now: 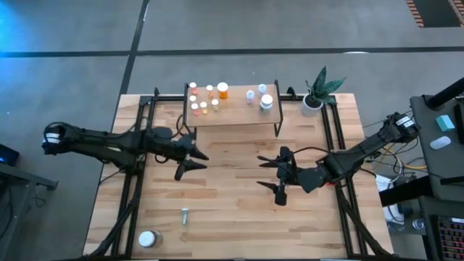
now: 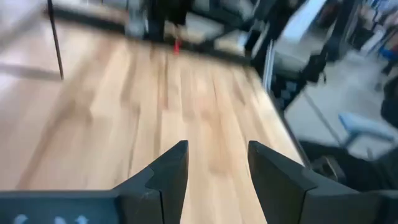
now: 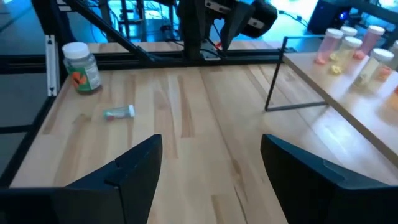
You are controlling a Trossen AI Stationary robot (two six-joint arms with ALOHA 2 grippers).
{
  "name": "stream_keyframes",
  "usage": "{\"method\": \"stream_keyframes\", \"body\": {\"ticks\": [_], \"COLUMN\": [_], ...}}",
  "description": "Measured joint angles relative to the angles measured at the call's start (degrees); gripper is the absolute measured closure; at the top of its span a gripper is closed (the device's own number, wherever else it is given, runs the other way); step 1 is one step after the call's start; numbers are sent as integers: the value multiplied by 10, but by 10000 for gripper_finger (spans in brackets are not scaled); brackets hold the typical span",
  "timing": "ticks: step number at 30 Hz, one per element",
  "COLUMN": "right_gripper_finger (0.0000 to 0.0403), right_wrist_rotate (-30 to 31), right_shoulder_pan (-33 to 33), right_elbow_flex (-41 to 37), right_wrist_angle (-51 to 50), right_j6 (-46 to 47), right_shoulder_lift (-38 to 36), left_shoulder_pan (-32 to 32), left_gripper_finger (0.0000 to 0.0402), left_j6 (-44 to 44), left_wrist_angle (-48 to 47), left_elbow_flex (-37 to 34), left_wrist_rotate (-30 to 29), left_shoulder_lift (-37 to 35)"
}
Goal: Pick and place medicine bottles onto shelf by color
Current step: Put the green pill bottle on the shelf
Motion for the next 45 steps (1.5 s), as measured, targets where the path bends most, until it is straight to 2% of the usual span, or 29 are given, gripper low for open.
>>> {"method": "stream_keyframes", "body": {"ticks": [6, 14, 20, 24, 29, 33, 38, 42, 45], "right_gripper_finger": [140, 141, 141, 140, 140, 140, 142, 142, 142], "right_wrist_rotate": [0, -1, -3, -2, -9, -32, -45, -54, -64], "right_shoulder_pan": [0, 0, 5, 5, 7, 6, 6, 6, 6], "right_elbow_flex": [-3, -4, -5, -6, -18, -21, -21, -21, -21], "right_wrist_angle": [27, 35, 55, 63, 114, 153, 180, 203, 211], "right_j6": [-49, -81, -95, -95, -104, -108, -114, -116, -117], "right_shoulder_lift": [-1, 0, 10, 20, 40, 61, 86, 102, 108], "left_shoulder_pan": [-71, -219, -307, -356, -422, -468, -550, -599, -629], "left_gripper_finger": [251, 251, 251, 251, 251, 251, 251, 251, 251], "left_j6": [-40, -203, -328, -416, -505, -640, -738, -847, -893], "left_wrist_angle": [-215, -476, -625, -634, -628, -628, -626, -599, -572], "left_elbow_flex": [115, 279, 362, 370, 370, 375, 385, 373, 371], "left_wrist_rotate": [-3, -108, -116, -113, -79, -38, -117, -121, -120], "left_shoulder_lift": [6, 77, 156, 194, 220, 216, 206, 213, 231]}}
